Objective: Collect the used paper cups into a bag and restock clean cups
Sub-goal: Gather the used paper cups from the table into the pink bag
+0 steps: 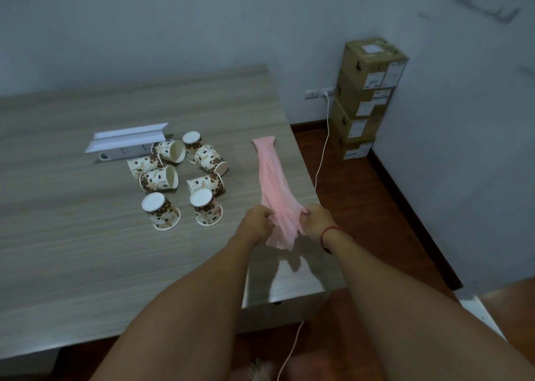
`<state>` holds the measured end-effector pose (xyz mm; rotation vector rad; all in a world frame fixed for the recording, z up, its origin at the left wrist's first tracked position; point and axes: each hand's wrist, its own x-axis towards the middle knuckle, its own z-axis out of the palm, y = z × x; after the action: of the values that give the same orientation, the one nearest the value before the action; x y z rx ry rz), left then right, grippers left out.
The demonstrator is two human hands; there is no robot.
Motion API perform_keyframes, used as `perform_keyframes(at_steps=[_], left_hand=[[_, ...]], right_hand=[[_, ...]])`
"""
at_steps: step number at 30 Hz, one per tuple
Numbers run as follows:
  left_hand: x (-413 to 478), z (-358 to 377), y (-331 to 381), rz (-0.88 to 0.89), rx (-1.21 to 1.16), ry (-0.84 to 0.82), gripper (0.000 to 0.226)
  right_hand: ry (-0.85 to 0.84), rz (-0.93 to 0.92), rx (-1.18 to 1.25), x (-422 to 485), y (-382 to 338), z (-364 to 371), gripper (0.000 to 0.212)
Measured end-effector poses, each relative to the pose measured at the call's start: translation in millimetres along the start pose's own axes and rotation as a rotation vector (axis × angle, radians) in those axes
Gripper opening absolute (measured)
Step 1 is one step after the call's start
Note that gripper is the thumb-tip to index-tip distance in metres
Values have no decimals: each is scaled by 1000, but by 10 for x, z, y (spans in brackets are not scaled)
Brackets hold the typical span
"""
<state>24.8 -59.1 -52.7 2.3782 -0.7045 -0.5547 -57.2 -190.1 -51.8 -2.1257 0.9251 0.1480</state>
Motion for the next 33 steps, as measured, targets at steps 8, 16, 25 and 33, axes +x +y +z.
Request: perform_keyframes(at_steps=[8, 16, 25, 33], left_hand=[[79, -481, 313, -317, -241, 455, 32], [58, -591, 682, -4, -156, 434, 21], [88, -694, 618, -24, 128, 308, 39], [-5, -701, 349, -339, 129, 350, 39]], right_hand=[[383, 283, 200, -123, 0, -507, 33], [252, -111, -229, -256, -158, -606, 91], [315, -58, 188, -269, -325, -616, 31], [432, 232, 345, -390, -11, -1003, 35]])
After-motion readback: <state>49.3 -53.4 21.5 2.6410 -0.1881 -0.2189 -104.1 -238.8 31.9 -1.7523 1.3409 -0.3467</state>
